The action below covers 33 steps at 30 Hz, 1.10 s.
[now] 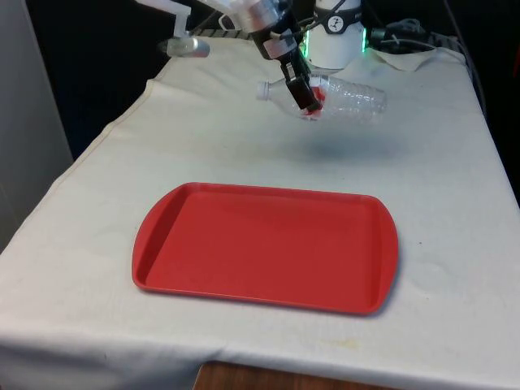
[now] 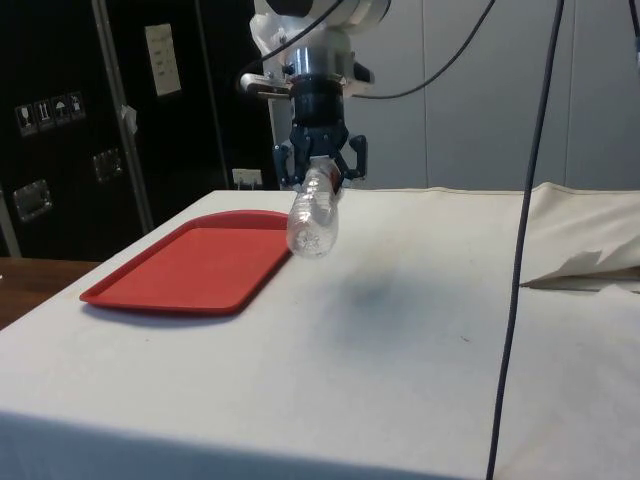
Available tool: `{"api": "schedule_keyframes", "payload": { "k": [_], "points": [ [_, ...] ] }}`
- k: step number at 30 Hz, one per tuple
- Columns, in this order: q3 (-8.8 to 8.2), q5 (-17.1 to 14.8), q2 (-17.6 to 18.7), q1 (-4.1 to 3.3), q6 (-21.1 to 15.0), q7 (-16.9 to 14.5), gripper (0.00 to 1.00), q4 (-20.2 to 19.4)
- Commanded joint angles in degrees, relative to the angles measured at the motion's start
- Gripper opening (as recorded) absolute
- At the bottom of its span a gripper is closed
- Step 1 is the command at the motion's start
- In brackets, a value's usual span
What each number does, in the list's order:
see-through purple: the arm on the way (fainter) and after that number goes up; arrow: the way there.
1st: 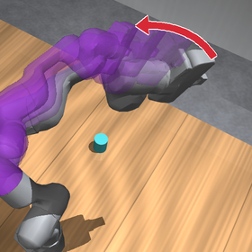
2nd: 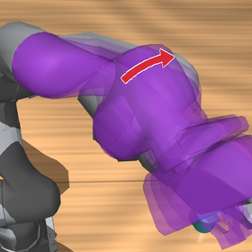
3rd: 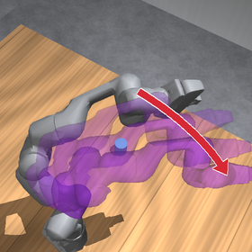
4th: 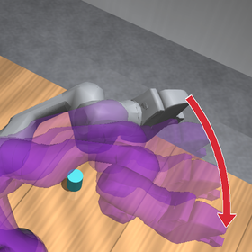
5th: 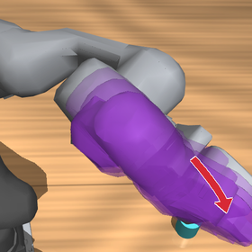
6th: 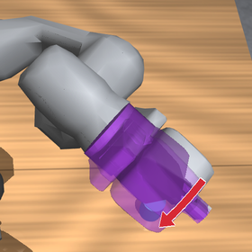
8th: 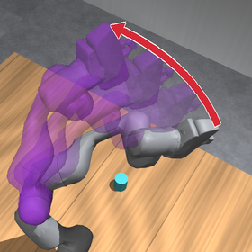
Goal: Place the bottle upright on the tray.
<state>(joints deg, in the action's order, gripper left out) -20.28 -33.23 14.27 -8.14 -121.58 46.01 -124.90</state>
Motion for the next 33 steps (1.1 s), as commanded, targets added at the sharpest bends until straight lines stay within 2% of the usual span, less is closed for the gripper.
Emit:
{"api": "schedule_keyframes", "payload": {
  "k": [1, 7, 8, 9, 17, 18, 19, 26, 27, 28, 33],
  "points": [
    [-0.11, 0.7, -0.5, -0.4, -1.0, 0.9, 0.0, -0.3],
    [0.46, 3.0, -1.4, -0.52, -1.5, 2.9, 0.0, -0.3],
    [0.57, 2.3, -0.9, -0.06, -0.6, 2.0, 0.0, 0.0],
    [0.57, 3.3, -1.5, -0.52, -1.7, 3.1, 0.0, -0.3],
    [1.38, 6.4, -2.6, -0.52, -2.3, 5.7, 0.0, -0.2],
    [1.49, 5.8, -2.2, -0.11, -1.4, 4.9, 0.0, 0.1],
    [1.49, 6.7, -2.7, -0.52, -2.3, 6.0, 0.0, -0.2],
    [2.18, 9.5, -3.7, -0.52, -2.7, 8.3, 0.0, -0.1],
    [2.35, 8.9, -3.3, -0.17, -2.0, 7.6, 0.0, 0.2],
    [2.29, 9.8, -3.8, -0.52, -2.8, 8.6, 0.0, -0.1],
    [2.81, 11.9, -4.4, -0.46, -2.9, 10.3, 0.0, 0.1]
  ]
}}
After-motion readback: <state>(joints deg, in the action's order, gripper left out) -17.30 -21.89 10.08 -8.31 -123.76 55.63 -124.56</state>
